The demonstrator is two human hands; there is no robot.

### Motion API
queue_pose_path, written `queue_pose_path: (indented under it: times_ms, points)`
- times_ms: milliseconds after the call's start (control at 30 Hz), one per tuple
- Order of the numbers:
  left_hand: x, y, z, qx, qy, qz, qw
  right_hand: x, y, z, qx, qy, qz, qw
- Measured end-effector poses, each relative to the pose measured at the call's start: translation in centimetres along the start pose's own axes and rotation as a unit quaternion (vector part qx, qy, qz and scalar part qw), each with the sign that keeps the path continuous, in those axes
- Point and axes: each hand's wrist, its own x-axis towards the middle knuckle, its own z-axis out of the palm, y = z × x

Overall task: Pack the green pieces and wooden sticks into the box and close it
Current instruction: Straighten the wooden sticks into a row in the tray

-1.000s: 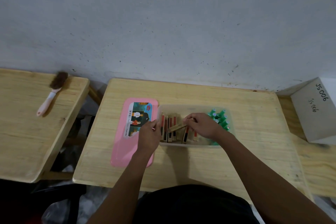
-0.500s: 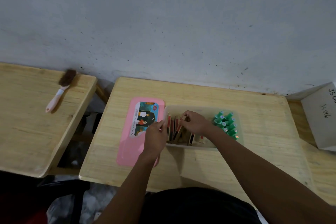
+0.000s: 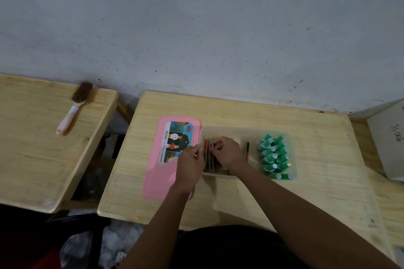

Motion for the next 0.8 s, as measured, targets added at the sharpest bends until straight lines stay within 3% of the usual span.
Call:
queue_pose_path:
  times_ms: [300, 500, 633, 800]
  points:
    - [0.0, 0.1, 0.0, 0.005, -0.001, -0.002, 1.0, 0.2, -0.4, 1.1, 0.059, 0.048, 0.038, 0.996]
    - [-0.1, 0.2, 0.0, -0.004, -0.009, -0.014, 1.0, 0.2, 0.2, -1.1, 0.032, 0.004, 0.012, 0.999]
    - [-0.2, 0.4, 0.0, -0.011, -0.001, -0.017, 1.0, -0.3, 1.6, -4.1, -0.092, 0.06, 0.026, 0.994]
    - [0.1, -0.3, 0.3, 0.001, 0.0, -0.007, 1.0, -1.2, 3.0, -5.4, -0.239, 0.041, 0.083, 0.967]
